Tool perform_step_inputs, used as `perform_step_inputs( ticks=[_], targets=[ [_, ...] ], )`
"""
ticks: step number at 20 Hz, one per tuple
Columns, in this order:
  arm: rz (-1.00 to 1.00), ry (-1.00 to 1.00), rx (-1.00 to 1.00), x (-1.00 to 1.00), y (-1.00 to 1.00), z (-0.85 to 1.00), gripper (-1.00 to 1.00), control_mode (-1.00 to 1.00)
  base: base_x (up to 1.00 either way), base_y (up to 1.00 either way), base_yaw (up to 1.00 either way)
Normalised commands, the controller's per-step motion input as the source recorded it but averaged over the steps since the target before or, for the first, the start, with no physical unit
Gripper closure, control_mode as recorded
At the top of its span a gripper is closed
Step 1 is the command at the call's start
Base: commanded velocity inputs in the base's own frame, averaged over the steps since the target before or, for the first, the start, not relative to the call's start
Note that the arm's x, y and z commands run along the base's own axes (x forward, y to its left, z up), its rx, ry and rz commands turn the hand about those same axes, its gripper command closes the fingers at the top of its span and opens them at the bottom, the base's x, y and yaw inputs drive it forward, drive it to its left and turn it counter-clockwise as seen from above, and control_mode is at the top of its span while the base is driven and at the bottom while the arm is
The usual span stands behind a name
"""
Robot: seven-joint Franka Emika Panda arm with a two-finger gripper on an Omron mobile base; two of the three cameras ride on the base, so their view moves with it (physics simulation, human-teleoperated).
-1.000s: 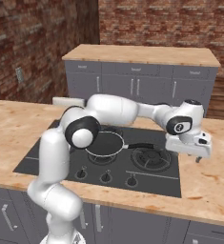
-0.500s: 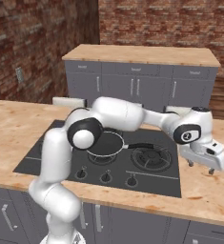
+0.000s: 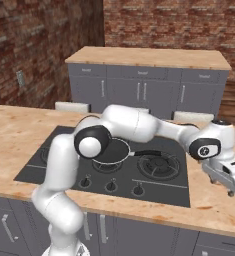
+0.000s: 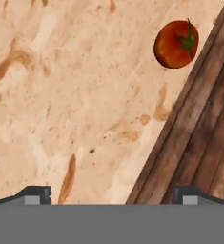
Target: Place the pan on the front center burner on the stove. Then place the tomato and the onion in the pan and turn on the front center burner.
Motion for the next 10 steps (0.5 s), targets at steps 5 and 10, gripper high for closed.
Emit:
perform_step_inputs(
  ticks=[5,10],
  targets=[
    [-0.32,-0.12,-0.09,-0.25,-0.28,0.12,-1.0,-1.0,0.0,0.0,0.0],
    [-0.28,-0.1,-0.1,-0.06,-0.26,0.08,-1.0,-1.0,0.0,0.0,0.0]
  ],
)
